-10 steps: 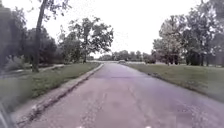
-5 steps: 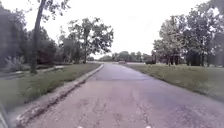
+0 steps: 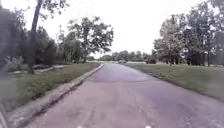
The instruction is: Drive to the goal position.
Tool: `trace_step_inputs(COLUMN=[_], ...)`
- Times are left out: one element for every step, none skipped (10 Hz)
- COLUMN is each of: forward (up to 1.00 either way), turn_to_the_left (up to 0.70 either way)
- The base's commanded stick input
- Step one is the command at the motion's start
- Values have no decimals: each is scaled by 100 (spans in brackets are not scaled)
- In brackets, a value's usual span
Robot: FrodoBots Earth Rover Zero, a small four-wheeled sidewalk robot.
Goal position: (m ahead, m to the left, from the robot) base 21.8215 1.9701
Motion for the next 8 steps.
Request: trace_step_inputs(forward=[70,70,70,70,70,70,70,70], turn_to_the_left=[0,0,0,0,0,0,0,0])
